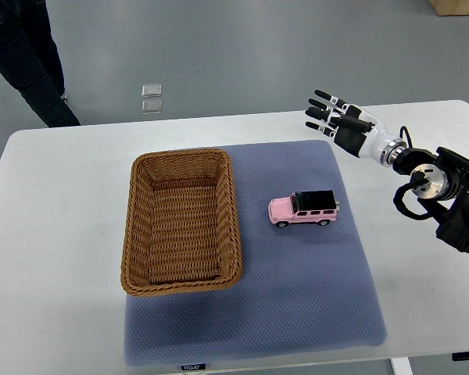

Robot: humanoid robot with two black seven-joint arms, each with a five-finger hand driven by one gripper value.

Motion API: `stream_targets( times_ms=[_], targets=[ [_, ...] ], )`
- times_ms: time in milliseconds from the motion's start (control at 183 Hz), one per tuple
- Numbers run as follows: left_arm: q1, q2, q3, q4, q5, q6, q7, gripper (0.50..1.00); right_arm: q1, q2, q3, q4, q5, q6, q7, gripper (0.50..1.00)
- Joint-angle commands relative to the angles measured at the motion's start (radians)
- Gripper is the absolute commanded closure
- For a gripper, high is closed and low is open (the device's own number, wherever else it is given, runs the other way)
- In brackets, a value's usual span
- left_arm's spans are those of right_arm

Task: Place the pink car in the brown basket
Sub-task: 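Move the right hand over the pink toy car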

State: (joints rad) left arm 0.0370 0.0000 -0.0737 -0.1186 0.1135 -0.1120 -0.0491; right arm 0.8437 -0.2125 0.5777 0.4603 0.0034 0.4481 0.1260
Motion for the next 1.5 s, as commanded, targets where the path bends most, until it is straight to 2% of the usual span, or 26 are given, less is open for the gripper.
stream_targets(
  times_ms=[0,296,476,750,925,1007,1100,1297,1495],
  targets=[
    [0.0,0.0,0.0,-0.001,0.0,0.0,0.0,0.5,0.001,0.001,0.001,0.0,0.0,-0.002,0.003,0.585],
    [0.0,0.0,-0.006,-0.001,0.0,0.0,0.0,0.5,0.0,-0.001,-0.002,-0.003,-0.008,-0.034,0.017,0.585],
    [0.0,0.0,-0.003,0.007,0.0,0.0,0.0,0.5,0.0,-0.013,-0.018,0.003,-0.063,0.044,0.026,0.587],
    [-0.002,0.0,-0.003,0.004,0.0,0.0,0.0,0.5,0.029,-0.056,-0.018,0.012,-0.428,0.163,0.129,0.591],
    [-0.002,0.0,-0.005,0.005,0.0,0.0,0.0,0.5,0.032,-0.105,-0.021,0.054,-0.727,0.163,0.23,0.591],
    [0.0,0.0,-0.003,0.005,0.0,0.0,0.0,0.5,0.041,-0.119,-0.021,0.112,-0.898,0.163,0.293,0.591],
    [-0.002,0.0,-0.003,0.005,0.0,0.0,0.0,0.5,0.049,-0.156,-0.022,0.172,-1.026,0.163,0.334,0.591],
    [-0.002,0.0,-0.005,0.005,0.0,0.0,0.0,0.5,0.066,-0.202,-0.055,0.271,-1.266,0.163,0.362,0.591],
    [-0.002,0.0,-0.005,0.005,0.0,0.0,0.0,0.5,0.118,-0.229,-0.179,0.304,-1.34,0.163,0.382,0.589]
  ],
)
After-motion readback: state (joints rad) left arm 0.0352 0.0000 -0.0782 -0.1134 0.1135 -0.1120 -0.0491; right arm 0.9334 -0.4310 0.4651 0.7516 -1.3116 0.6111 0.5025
